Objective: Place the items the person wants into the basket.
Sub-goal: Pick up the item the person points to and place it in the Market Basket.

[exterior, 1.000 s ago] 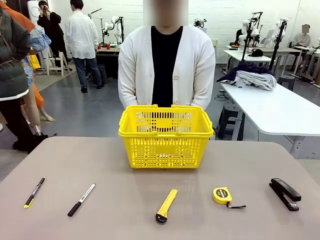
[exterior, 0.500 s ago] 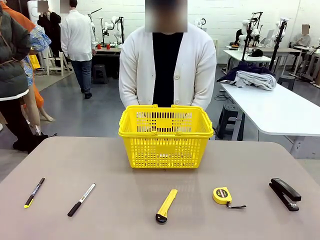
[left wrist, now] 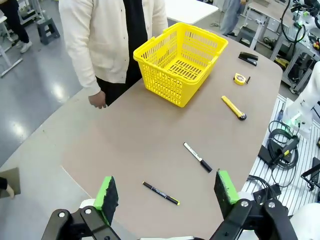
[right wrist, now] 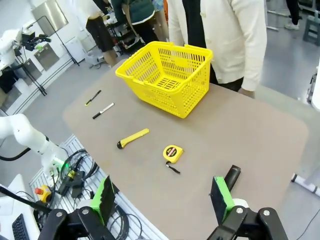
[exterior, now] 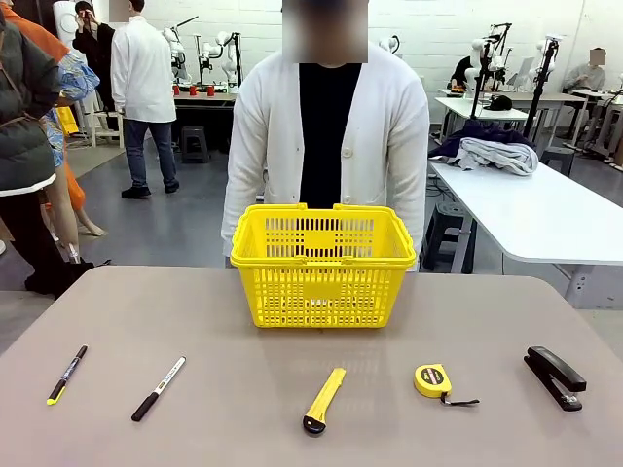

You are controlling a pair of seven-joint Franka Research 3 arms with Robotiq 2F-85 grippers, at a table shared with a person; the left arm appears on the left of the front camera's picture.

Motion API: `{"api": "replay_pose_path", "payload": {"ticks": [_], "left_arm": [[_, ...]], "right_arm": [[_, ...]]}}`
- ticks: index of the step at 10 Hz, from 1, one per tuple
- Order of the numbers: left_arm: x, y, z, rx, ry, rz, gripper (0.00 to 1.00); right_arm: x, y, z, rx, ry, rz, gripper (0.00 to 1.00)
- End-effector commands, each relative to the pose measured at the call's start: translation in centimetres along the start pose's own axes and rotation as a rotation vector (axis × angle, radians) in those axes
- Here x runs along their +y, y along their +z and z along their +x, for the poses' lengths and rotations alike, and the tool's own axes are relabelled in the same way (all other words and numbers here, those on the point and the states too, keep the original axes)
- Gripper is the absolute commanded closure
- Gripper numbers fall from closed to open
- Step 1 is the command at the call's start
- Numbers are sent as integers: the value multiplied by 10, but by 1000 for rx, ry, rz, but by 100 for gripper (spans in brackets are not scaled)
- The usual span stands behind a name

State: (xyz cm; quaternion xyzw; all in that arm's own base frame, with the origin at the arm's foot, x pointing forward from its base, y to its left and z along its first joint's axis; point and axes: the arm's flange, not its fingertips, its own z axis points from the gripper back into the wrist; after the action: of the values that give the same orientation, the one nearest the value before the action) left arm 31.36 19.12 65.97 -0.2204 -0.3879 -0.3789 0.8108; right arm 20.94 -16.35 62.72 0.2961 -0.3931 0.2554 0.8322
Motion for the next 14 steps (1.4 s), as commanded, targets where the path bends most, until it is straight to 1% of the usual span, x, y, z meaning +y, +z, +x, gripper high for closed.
{"api": "replay_pose_path", "payload": {"ticks": [1, 14], "left_arm": [[0, 1, 1, -1, -2, 2, 0], [0, 1, 1, -1, -2, 2, 0]], "right_arm": [[1, 2, -1, -8, 11, 9, 0], [1, 2, -1, -8, 11, 9, 0]]}}
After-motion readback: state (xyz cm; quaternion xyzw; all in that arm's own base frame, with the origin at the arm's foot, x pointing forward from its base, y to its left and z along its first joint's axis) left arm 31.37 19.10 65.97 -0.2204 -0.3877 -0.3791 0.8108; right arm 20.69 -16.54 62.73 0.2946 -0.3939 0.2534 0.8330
